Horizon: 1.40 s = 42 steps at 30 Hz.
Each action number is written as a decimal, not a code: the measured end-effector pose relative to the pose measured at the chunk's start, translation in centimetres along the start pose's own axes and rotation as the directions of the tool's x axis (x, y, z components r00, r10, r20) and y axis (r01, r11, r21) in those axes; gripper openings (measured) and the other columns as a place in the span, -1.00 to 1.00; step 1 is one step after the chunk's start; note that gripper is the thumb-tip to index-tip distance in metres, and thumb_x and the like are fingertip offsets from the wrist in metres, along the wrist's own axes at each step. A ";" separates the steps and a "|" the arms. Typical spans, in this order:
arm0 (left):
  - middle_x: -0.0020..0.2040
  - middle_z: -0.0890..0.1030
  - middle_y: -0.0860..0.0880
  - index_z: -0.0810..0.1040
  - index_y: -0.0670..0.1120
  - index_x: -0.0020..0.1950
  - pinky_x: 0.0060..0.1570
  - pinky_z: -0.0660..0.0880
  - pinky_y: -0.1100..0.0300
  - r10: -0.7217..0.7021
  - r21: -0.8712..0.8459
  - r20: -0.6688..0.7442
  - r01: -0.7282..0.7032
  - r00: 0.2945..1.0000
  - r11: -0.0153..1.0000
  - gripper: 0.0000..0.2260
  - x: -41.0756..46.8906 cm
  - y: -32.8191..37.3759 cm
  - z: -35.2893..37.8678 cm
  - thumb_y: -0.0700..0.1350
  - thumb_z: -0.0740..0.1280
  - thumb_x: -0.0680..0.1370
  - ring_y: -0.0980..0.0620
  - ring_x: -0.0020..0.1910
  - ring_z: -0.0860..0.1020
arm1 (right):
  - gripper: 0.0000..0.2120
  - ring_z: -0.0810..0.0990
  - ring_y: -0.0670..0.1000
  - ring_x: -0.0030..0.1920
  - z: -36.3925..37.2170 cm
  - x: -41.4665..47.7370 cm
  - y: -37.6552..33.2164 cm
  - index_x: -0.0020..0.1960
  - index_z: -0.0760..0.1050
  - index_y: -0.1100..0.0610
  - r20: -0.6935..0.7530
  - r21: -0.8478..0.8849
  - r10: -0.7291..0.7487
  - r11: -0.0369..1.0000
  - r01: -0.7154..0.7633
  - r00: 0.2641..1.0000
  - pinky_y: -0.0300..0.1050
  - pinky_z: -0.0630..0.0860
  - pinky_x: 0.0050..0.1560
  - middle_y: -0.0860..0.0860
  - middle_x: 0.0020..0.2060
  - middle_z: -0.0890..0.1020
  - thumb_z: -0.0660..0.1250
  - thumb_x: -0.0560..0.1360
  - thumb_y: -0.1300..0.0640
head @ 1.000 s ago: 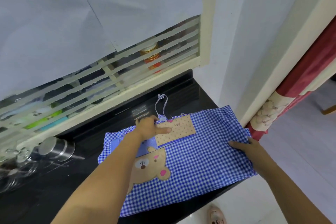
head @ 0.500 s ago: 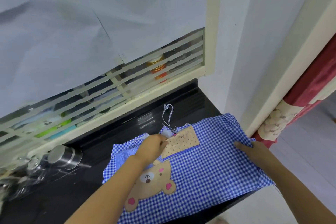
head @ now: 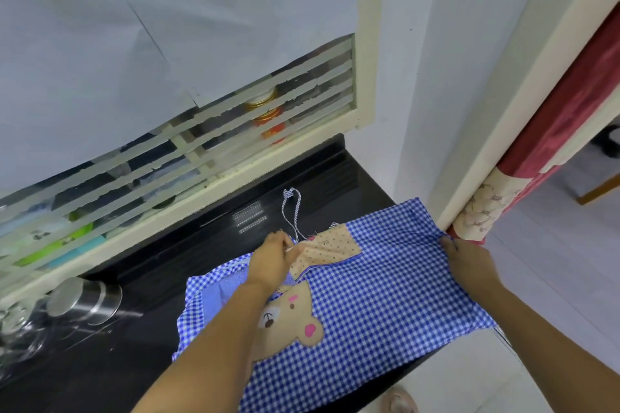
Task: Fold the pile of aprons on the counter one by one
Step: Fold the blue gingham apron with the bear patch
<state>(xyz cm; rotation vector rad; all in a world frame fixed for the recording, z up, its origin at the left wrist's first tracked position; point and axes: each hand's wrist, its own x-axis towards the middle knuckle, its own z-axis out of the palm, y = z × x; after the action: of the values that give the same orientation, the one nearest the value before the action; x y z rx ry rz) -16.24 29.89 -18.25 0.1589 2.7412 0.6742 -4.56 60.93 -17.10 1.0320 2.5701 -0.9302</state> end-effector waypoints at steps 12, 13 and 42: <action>-0.14 0.53 0.08 0.50 -0.07 0.03 -0.15 0.40 0.26 0.064 -0.104 0.205 -0.044 0.977 0.994 -0.58 0.2 1.2 -2.0 0.21 0.44 0.41 0.12 -0.15 0.49 | -0.45 0.21 0.15 0.48 9.3 -4.5 -2.4 0.52 0.04 -0.14 0.211 -0.447 -0.678 0.574 0.686 0.704 0.05 0.00 0.51 0.04 0.50 0.19 -0.13 0.59 -0.30; 0.02 0.52 0.07 0.47 -0.04 0.17 0.05 0.40 0.21 0.078 -0.015 0.182 -0.076 0.980 0.997 -0.47 0.0 0.6 -2.7 0.25 0.46 0.36 0.08 0.05 0.48 | -0.44 0.25 0.15 0.46 9.7 -4.2 -1.8 0.52 0.09 -0.12 0.211 -0.460 -0.651 0.592 0.662 0.729 0.01 -0.08 0.49 0.04 0.49 0.21 -0.14 0.59 -0.31; 0.33 0.48 -0.09 0.44 -0.15 0.36 0.43 0.17 -0.14 0.222 0.341 -0.257 -0.127 0.940 0.932 -0.63 -10.4 -1.5 0.1 -0.04 0.20 0.59 -0.10 0.34 0.41 | -0.14 -0.42 0.16 0.44 9.5 -4.1 -4.3 0.47 -0.39 -0.21 0.286 -0.542 -0.507 0.614 0.574 0.813 0.26 -0.43 0.30 0.02 0.49 -0.35 -0.59 0.22 -0.49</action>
<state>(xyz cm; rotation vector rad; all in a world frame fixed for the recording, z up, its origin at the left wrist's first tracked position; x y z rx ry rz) -6.40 26.74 -16.17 0.4153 3.1378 0.3063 -4.75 50.31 -20.76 -0.0003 2.8142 -0.1593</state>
